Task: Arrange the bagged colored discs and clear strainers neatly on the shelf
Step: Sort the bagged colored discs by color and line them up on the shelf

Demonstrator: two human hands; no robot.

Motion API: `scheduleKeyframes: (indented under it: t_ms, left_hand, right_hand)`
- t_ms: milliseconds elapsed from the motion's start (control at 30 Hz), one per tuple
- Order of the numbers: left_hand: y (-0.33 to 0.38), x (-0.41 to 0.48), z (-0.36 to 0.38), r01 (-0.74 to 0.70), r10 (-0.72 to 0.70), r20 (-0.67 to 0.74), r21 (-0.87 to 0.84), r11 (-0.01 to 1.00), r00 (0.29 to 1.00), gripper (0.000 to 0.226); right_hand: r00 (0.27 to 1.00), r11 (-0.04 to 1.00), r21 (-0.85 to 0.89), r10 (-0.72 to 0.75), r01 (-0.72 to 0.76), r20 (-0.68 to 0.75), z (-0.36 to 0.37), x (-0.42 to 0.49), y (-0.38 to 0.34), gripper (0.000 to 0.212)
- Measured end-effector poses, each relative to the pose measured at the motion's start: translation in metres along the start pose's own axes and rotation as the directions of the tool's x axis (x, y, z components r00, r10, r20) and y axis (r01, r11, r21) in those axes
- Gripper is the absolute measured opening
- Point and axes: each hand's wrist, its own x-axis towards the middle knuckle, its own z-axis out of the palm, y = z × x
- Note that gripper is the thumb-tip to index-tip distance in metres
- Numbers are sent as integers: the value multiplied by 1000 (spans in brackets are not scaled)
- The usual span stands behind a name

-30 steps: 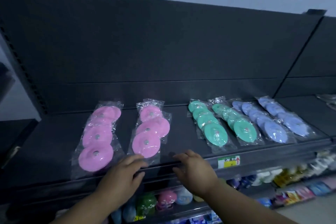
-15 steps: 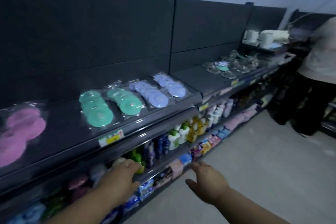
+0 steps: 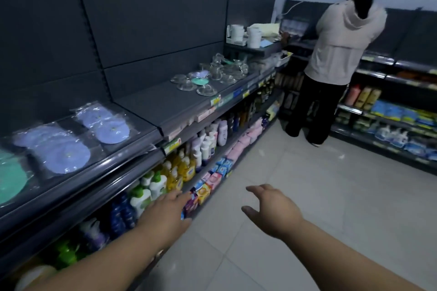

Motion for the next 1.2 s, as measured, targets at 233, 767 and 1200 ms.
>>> scheduleKeyframes:
  t_ms: [233,767,1200]
  left_hand:
    - [-12,150,-14,-69,67,69,28,997,995,58]
    - [4,467,-72,-68,53,-90,-170,983,994,49]
    - [19,646,-111,311,-361,-297,-204,928,884,51]
  right_hand:
    - [995,995,11,95,-96,30,-8,118,32,59]
    - [999,999,15,51,-52,15,-84,424,134,51]
    - [958,965,46,-261,258,120,-151,689,207,40]
